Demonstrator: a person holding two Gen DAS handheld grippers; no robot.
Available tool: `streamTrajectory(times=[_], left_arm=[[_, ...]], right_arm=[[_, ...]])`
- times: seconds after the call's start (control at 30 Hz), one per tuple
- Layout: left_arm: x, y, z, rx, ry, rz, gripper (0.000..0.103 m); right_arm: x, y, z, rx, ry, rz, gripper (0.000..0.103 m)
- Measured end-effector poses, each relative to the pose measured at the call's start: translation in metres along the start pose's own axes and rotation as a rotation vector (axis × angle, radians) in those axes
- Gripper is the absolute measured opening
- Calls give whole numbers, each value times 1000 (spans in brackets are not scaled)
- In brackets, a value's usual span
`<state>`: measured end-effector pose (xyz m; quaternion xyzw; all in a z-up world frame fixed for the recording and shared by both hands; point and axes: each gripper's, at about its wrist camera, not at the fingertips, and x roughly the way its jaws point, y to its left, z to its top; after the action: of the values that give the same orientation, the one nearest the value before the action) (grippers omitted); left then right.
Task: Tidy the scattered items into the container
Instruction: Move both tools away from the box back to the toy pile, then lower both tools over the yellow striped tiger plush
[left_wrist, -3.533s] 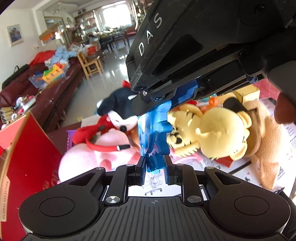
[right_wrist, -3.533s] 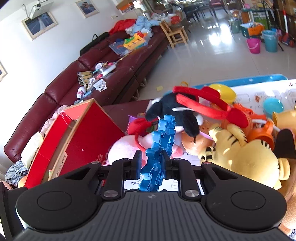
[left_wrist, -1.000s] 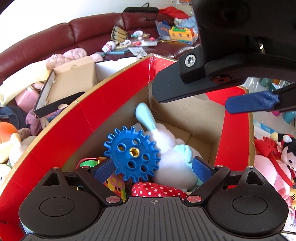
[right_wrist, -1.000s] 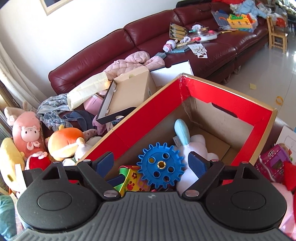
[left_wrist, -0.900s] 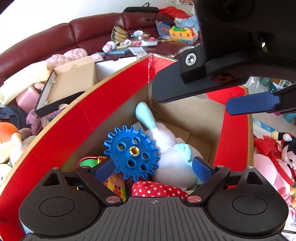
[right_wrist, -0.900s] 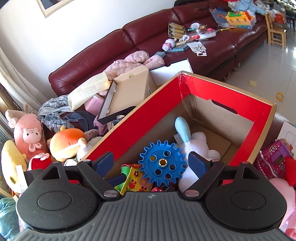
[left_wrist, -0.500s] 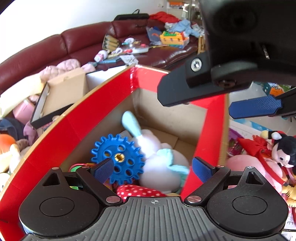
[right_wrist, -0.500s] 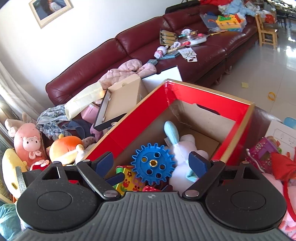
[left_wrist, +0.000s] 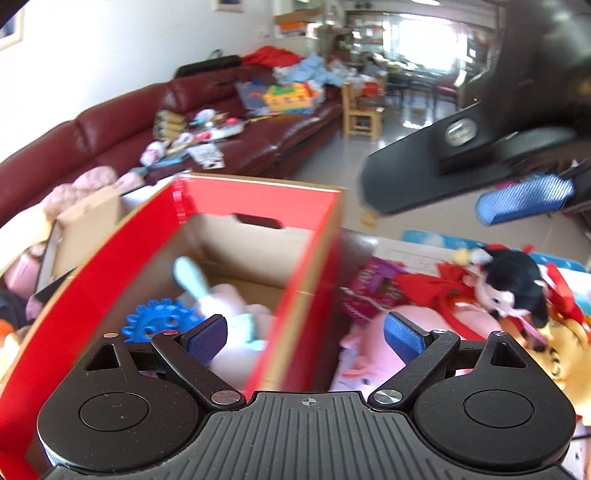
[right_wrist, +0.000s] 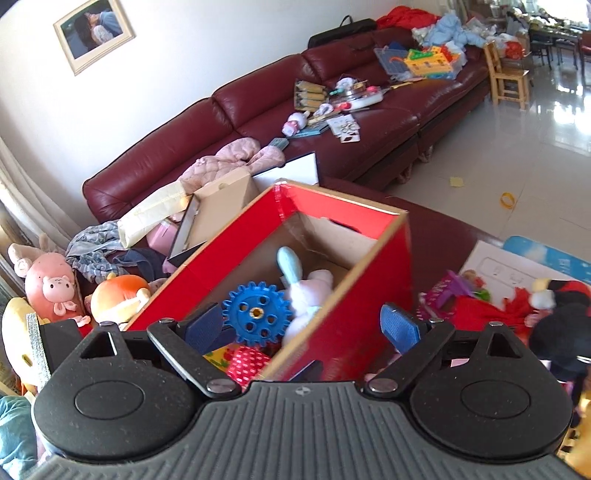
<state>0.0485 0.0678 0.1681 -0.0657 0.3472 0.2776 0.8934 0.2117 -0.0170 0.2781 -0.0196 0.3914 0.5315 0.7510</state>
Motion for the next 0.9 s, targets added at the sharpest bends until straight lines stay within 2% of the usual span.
streamTrajectory(times=[0.3, 0.4, 0.57, 0.8, 0.9], left_arm=[[12, -86, -24, 152, 67, -105, 98], [13, -116, -35, 201, 83, -144, 98], [17, -167, -57, 267, 105, -231, 98], [17, -234, -80, 399, 117, -311, 97], [18, -253, -85, 422, 128, -347, 97]], right_arm=[[-59, -89, -42, 143, -33, -151, 94], [-74, -123, -62, 237, -35, -180, 94], [-104, -168, -104, 322, -41, -260, 94], [-157, -228, -152, 441, -143, -396, 91], [-172, -254, -173, 525, -160, -418, 88]])
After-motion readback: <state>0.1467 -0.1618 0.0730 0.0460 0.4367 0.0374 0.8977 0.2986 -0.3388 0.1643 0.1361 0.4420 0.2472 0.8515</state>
